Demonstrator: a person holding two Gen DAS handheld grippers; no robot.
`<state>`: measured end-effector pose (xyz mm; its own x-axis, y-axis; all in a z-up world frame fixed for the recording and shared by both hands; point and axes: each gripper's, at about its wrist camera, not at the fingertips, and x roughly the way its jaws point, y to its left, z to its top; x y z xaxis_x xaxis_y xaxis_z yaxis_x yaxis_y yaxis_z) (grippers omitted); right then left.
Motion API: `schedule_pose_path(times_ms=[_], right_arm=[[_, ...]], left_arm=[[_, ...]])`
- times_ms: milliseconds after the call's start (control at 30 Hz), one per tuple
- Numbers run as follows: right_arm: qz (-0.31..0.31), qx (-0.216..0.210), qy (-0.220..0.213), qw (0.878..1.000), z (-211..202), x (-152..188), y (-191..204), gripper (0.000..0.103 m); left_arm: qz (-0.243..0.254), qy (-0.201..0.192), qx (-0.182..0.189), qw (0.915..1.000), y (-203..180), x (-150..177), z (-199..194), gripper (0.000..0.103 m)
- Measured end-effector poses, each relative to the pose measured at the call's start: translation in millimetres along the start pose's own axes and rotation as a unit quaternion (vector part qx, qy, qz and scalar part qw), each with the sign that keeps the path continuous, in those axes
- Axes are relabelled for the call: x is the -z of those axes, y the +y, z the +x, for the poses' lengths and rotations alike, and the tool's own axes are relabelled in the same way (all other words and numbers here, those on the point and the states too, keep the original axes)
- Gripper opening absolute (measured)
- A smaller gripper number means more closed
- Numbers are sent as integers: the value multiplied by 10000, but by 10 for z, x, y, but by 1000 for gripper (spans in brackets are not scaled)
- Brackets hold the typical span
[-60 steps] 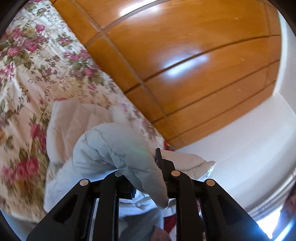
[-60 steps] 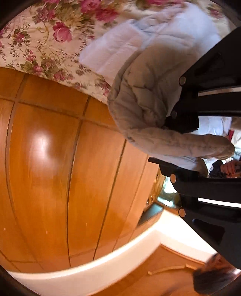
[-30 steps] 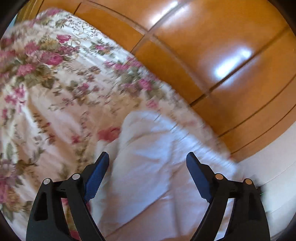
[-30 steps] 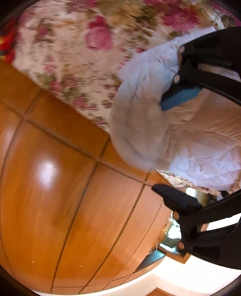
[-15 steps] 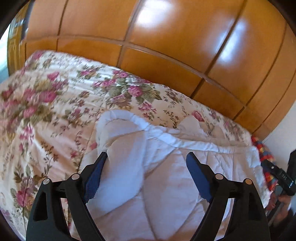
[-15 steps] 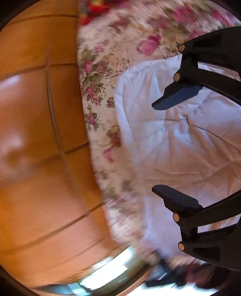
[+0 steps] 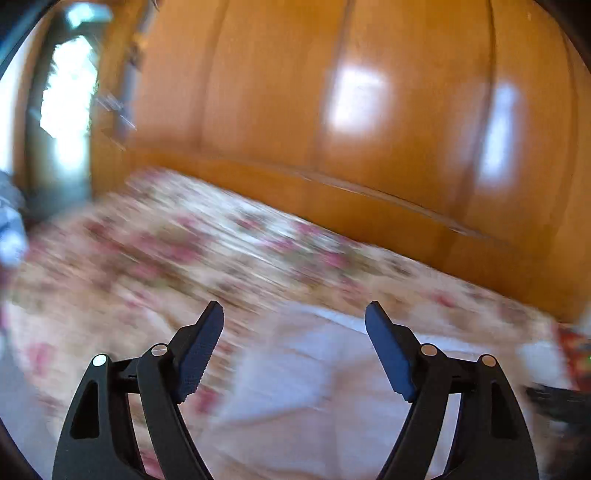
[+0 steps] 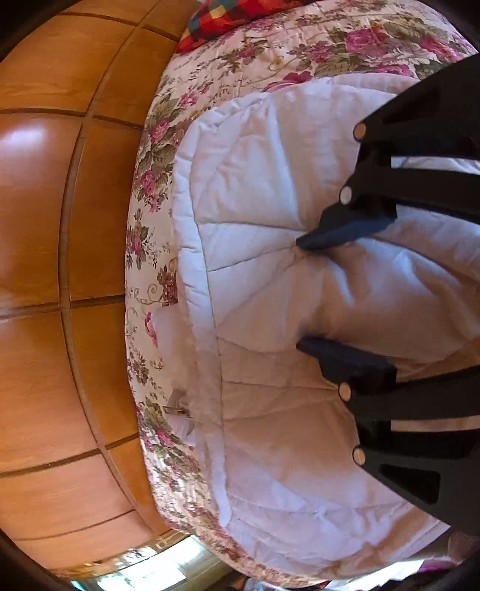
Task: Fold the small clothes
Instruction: 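Lower the folded hem onto the jacket and open both grippers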
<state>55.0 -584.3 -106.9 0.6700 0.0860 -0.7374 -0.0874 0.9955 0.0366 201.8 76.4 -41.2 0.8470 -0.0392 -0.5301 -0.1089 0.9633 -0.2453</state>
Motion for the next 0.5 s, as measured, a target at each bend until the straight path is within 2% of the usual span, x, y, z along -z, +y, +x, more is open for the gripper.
schedule_pose_path(times_ms=[33, 100, 133, 167, 233, 333, 367, 400, 433, 467, 500], right_arm=[[-56, 17, 19, 10000, 14, -1, 29, 34], [-136, 92, 26, 9999, 28, 3, 78, 20], [-125, 101, 3, 9999, 27, 9, 86, 17], [-98, 116, -26, 9999, 18, 15, 90, 12], [-24, 101, -65, 9999, -3, 25, 79, 6], [88, 13, -123, 9999, -38, 31, 56, 3], [105, -6, -137, 9999, -51, 32, 50, 3], [108, -14, -155, 9998, -65, 32, 49, 3], [109, -12, -169, 9998, -74, 31, 60, 2], [118, -15, -208, 9997, -100, 22, 66, 2], [129, -21, -253, 9996, -129, 8, 64, 1]], left_arm=[[76, 320, 304, 9990, -72, 20, 87, 78], [363, 669, 582, 9954, -258, 85, 209, 78], [588, 775, 716, 9927, -384, 133, 261, 78], [782, 854, 767, 9903, -486, 178, 295, 78], [1226, 1322, 911, 9794, -729, 303, 470, 78], [1514, 1707, 856, 9698, -902, 516, 673, 78], [1557, 1688, 802, 9700, -915, 569, 713, 77], [1578, 1666, 755, 9704, -916, 606, 746, 64], [1624, 1677, 729, 9696, -924, 635, 765, 44], [1667, 1688, 716, 9688, -930, 646, 773, 35], [1712, 1708, 674, 9680, -931, 643, 780, 15]])
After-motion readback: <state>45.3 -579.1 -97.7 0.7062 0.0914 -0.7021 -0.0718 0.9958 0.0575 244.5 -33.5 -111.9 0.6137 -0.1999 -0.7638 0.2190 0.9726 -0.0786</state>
